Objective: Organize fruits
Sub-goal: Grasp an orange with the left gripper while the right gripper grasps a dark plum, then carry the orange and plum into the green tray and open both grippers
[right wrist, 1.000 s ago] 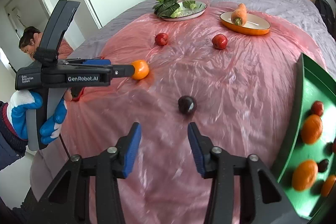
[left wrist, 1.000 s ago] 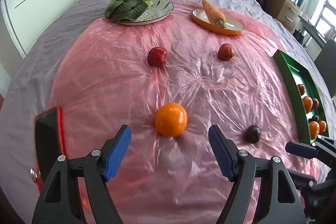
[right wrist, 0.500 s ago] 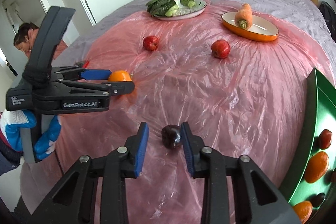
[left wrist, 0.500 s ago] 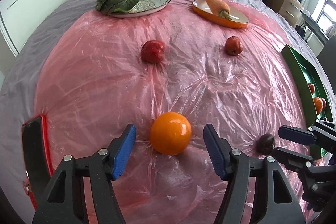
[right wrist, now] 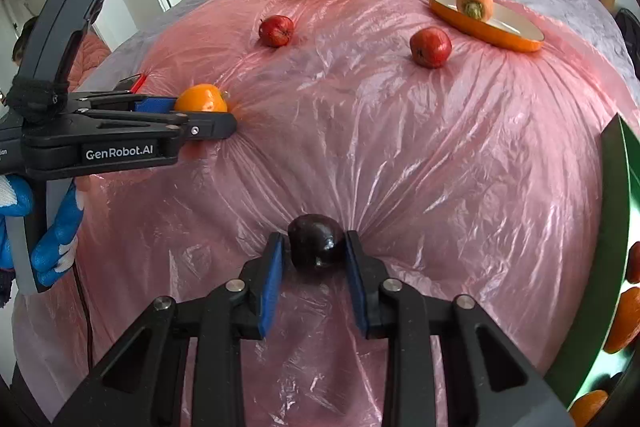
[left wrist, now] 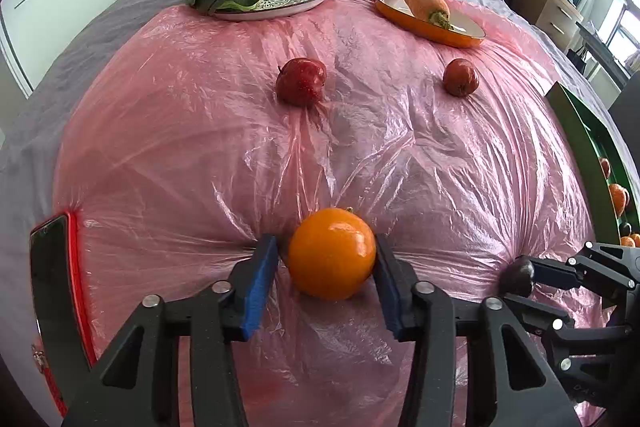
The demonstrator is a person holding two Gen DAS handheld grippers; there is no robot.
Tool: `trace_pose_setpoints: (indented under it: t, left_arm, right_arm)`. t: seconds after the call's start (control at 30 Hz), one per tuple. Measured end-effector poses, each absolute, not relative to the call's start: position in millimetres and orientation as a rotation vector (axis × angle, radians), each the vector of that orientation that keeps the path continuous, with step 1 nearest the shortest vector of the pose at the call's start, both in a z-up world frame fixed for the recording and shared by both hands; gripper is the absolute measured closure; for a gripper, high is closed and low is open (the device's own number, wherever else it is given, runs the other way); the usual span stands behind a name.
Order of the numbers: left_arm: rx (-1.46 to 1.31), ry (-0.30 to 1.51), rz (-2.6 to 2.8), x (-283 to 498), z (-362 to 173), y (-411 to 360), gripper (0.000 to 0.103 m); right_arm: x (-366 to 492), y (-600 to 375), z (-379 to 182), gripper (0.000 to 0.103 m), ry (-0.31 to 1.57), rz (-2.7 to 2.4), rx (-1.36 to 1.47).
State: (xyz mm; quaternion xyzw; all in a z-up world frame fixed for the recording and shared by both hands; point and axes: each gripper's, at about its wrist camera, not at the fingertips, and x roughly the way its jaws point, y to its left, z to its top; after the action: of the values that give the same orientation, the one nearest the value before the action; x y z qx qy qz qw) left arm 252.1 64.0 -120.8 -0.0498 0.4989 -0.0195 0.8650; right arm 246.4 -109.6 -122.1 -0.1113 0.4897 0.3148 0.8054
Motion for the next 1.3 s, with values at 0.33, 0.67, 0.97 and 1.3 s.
trace_pose_setpoints:
  t: [0.33, 0.67, 0.97, 1.3]
  left_arm:
    - [-0.106, 1.021, -0.052, 246.8, -104.4, 63.3, 0.069]
    - [-0.107, 0.958, -0.041, 225.8, -61.7, 64.4, 0.069]
    - [-0.097, 0.907, -0.031, 189.7, -24.1, 57.9, 0.069]
    - [-0.093, 0.903, -0.037, 140.7, -9.6, 36.9, 0.069]
  right_arm:
    - [247.8, -121.2, -112.9, 0.067, 1.038, 0.695, -0.162]
    - [233.8, -130.0, -78.9, 0.067, 0.986, 0.684, -0.136]
    - [202.7, -137.4, -38.5, 0.067, 0.93, 0.689, -0.118]
    - [149.3, -157.1, -22.2, 0.067, 0.915, 0.678, -0.098]
